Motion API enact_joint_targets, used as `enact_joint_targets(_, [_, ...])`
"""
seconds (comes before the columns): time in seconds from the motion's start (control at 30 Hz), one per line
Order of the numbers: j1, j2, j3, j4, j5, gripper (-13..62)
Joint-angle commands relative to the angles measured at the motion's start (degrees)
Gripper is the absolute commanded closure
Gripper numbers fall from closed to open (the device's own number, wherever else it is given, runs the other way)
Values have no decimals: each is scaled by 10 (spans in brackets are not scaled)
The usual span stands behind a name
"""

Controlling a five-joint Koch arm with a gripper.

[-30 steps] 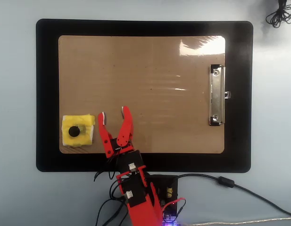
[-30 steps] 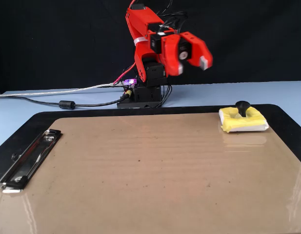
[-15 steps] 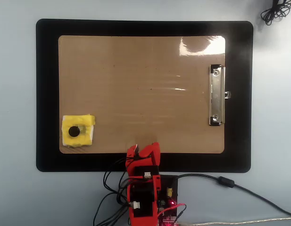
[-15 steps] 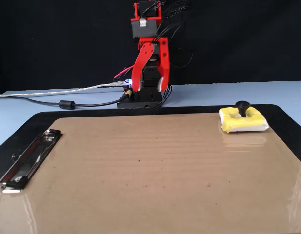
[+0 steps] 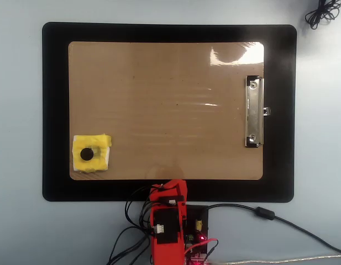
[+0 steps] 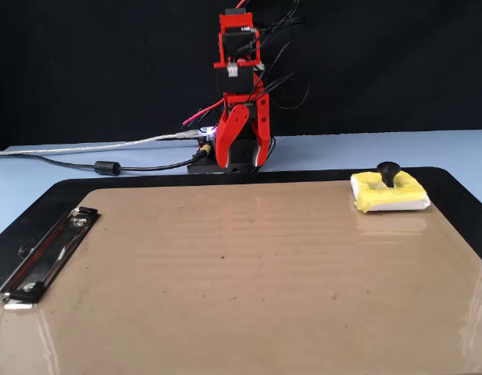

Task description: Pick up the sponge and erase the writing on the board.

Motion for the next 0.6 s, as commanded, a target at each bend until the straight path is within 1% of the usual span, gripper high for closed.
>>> enact_joint_targets(0.0, [-5, 10, 6, -40, -7, 192])
enact_joint_targets(0.13, [0, 5, 42, -95, -8, 192])
enact_joint_targets(0.27, [5, 5, 47, -98, -11, 185])
enact_joint_targets(0.4, [5, 8, 49, -100, -10, 155])
enact_joint_targets(0.57, [6, 8, 49, -99, -11, 154])
